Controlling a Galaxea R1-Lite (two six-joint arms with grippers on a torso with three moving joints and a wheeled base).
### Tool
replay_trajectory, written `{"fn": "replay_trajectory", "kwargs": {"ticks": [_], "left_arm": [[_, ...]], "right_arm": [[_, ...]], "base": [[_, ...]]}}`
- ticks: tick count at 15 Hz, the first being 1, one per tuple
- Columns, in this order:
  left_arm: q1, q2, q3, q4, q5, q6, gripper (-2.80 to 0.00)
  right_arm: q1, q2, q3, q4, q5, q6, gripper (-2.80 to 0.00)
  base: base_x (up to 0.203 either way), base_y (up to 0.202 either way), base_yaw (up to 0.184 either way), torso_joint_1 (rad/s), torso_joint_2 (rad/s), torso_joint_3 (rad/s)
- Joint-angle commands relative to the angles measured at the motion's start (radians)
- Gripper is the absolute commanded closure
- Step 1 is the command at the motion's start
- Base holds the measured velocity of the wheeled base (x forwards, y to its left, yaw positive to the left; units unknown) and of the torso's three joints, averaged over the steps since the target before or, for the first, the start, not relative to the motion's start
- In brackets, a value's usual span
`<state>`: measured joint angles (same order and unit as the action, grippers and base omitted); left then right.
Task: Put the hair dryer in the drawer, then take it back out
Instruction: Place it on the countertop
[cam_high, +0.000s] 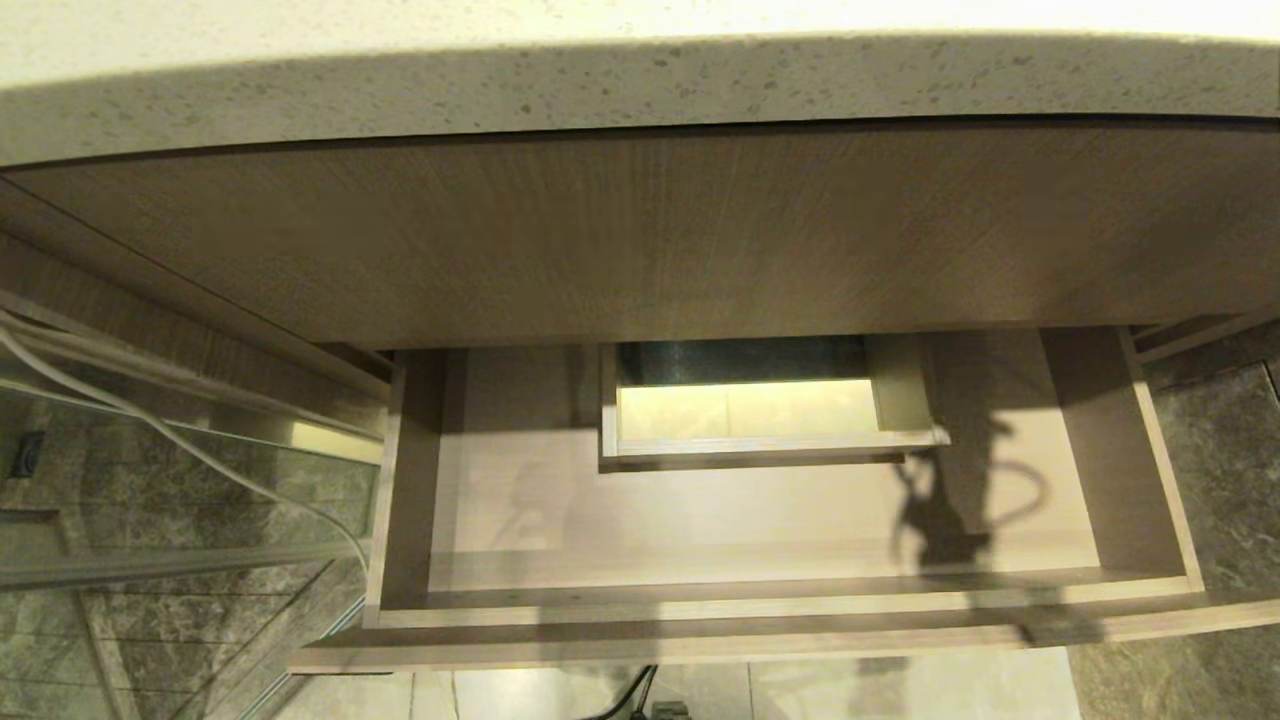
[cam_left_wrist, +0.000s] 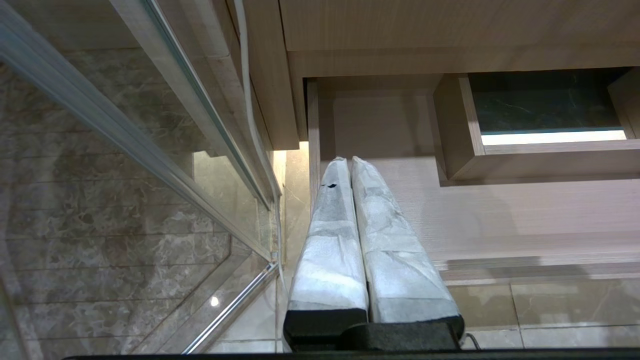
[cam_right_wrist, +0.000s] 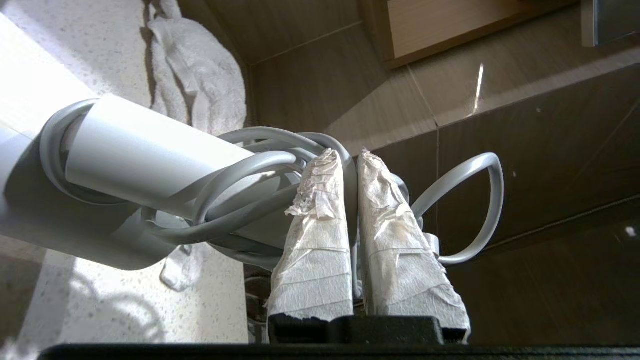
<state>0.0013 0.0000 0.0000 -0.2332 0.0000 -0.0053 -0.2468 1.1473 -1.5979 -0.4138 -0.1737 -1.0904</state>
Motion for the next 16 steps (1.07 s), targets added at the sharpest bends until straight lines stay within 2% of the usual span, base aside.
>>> {"fn": "replay_trajectory", "kwargs": {"ticks": [1, 10, 16], "left_arm": [[0.0, 0.0, 0.04, -0.002, 0.0, -0.001, 0.0], [0.0, 0.0, 0.04, -0.002, 0.0, -0.001, 0.0], [0.0, 0.0, 0.04, -0.002, 0.0, -0.001, 0.0]], "right_arm": [[0.0, 0.099, -0.08, -0.006, -0.022, -0.006, 0.0], [-0.009, 0.329, -0.326, -0.059, -0.04, -0.005, 0.0], [-0.092, 0.406, -0.333, -0.057, -0.041, -0.006, 0.0]], "base": [[0.0, 0.0, 0.0, 0.0, 0.0, 0.0], [0.0, 0.0, 0.0, 0.0, 0.0, 0.0], [0.0, 0.0, 0.0, 0.0, 0.0, 0.0]]}}
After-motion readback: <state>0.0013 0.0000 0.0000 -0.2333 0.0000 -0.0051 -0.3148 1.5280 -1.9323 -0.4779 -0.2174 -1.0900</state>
